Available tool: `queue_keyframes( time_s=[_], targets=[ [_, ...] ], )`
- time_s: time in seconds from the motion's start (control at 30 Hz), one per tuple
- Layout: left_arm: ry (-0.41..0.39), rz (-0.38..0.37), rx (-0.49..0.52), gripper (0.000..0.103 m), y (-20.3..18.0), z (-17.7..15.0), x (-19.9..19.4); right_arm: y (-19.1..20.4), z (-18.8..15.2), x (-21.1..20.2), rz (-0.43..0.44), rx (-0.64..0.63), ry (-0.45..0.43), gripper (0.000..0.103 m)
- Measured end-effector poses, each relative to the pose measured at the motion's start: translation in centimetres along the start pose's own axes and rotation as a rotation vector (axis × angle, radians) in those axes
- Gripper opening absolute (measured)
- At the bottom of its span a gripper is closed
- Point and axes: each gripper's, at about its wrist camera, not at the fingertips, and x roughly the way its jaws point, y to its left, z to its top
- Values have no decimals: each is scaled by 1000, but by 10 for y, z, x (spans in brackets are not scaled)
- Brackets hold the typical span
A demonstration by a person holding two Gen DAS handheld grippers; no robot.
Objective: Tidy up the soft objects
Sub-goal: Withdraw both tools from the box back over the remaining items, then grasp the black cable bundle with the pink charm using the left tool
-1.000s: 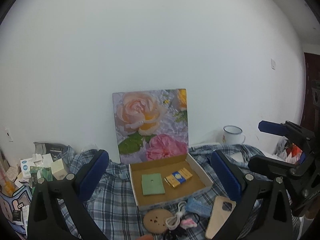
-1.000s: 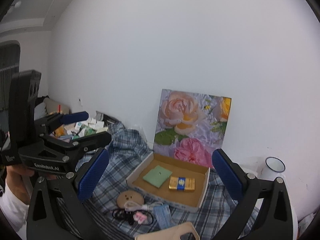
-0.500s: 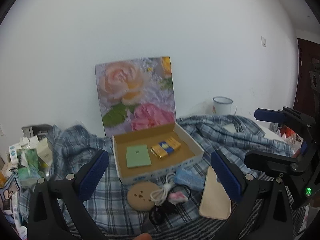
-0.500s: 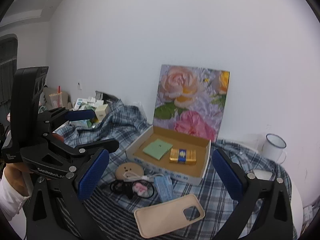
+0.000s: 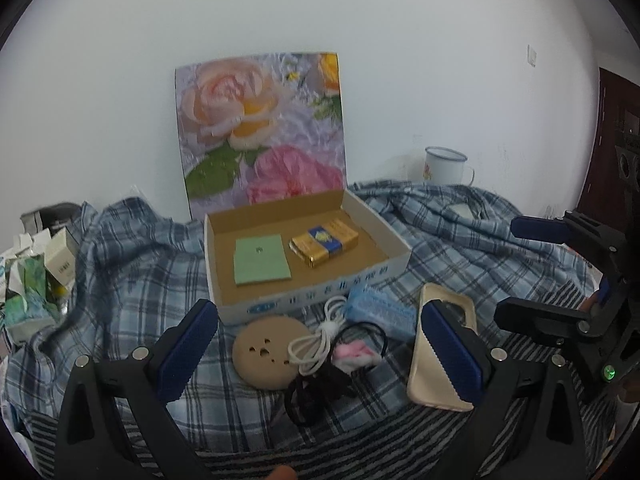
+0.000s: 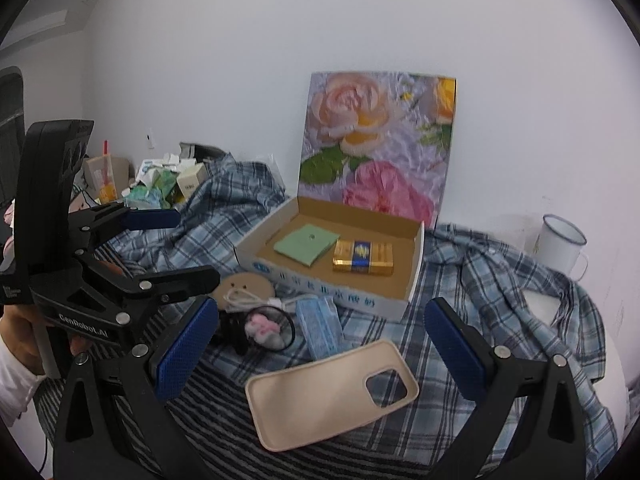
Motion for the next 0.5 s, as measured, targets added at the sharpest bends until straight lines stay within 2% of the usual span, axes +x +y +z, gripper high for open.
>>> queue_keyframes(
  time_s=[0.17,0.33,0.5],
  targets=[
    [38,5,12,103,3,-15,16,-7,-14,11,4,9,42,103],
    [93,-20,38,103,0,-29,33,-12,-26,22,5,16,76,103],
    [143,-62,23,103,3,-36,44,-14,-34,34,17,22,111,103]
  ],
)
